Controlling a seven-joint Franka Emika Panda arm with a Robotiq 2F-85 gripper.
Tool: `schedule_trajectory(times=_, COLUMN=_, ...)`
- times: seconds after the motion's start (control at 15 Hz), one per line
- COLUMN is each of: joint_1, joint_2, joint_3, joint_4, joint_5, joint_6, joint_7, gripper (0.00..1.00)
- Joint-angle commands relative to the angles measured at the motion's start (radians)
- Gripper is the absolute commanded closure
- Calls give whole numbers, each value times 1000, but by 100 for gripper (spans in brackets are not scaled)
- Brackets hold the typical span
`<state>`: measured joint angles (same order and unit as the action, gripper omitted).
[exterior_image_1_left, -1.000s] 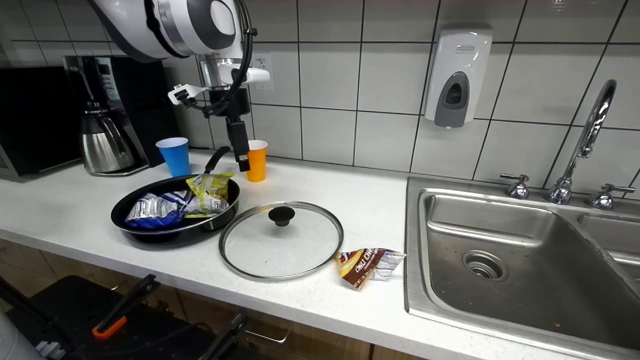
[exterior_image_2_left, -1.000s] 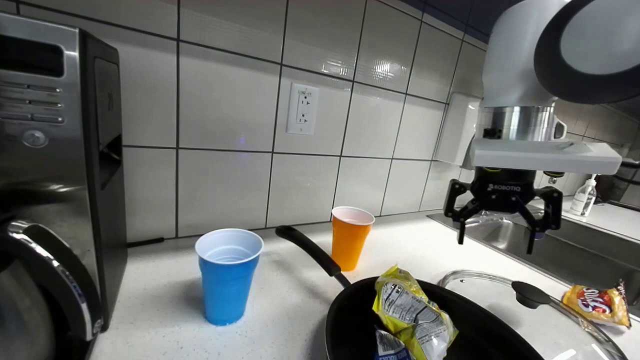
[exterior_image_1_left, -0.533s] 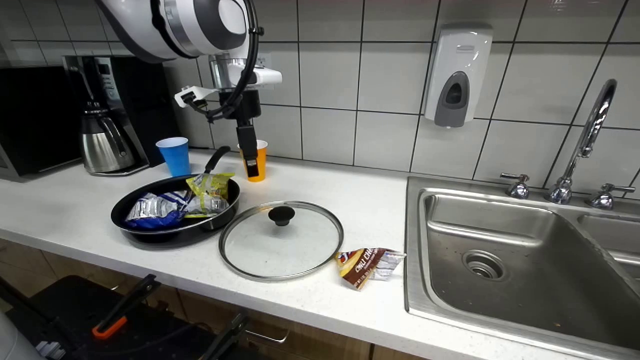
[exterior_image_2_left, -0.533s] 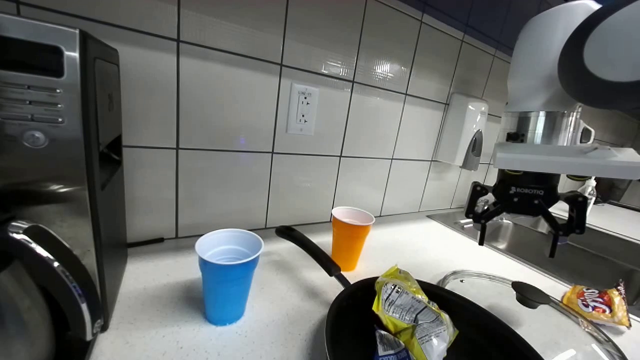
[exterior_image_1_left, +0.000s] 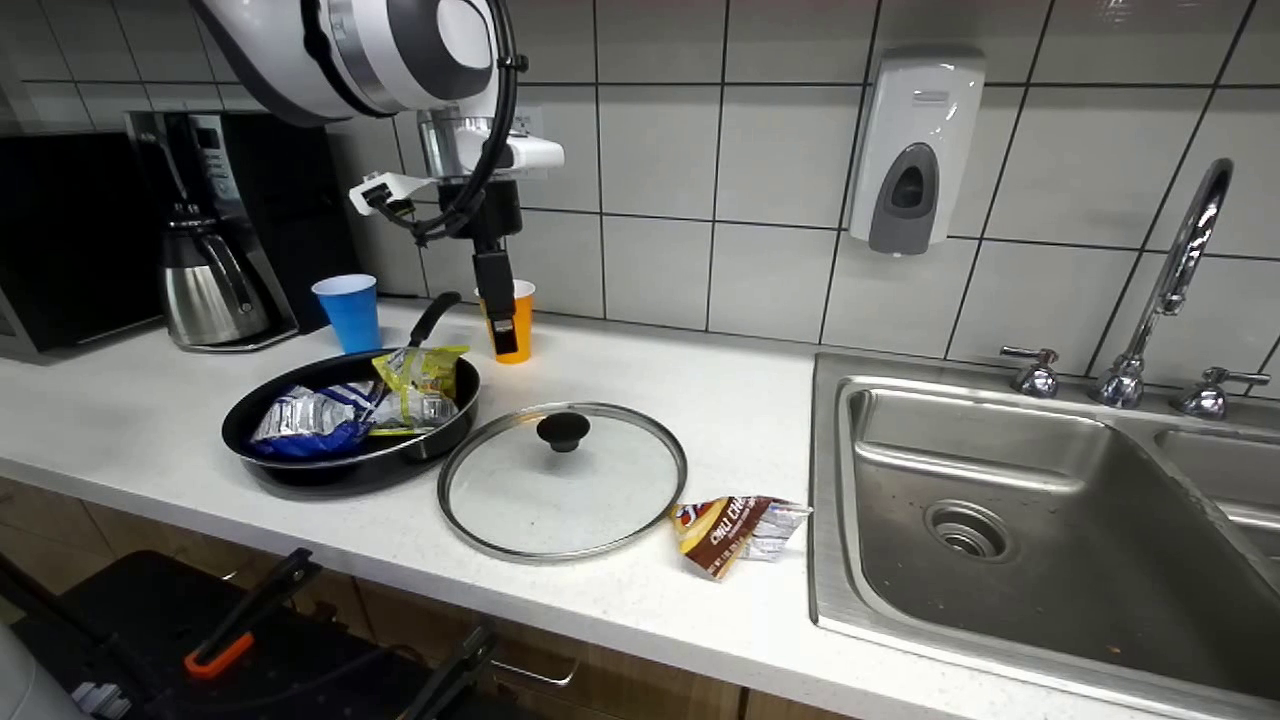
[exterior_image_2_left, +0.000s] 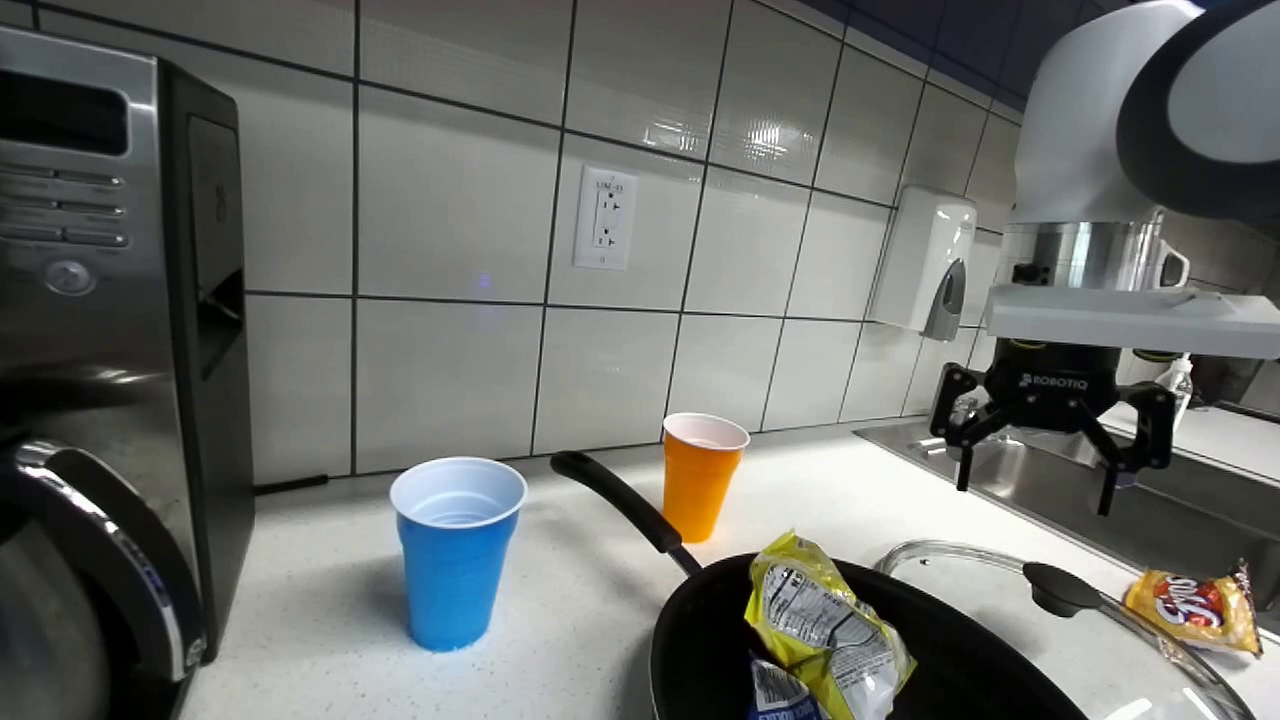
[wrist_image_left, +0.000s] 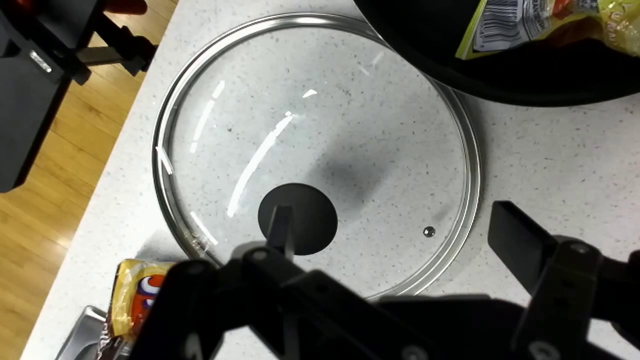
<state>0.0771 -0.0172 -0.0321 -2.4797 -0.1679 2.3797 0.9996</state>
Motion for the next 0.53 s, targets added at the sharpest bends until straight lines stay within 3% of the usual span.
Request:
schedule_trajectory(times=0.0, joint_1=-26, joint_2=-5, joint_3=20, joint_4=-3, joint_5=-9, joint_6=1, joint_7=3, gripper=0)
schedule_trajectory(times=0.47, joint_1=-101, joint_2=-75, joint_3=-32, joint_4=-55, joint_5=0, joint_6=17, joint_7=8, gripper=0)
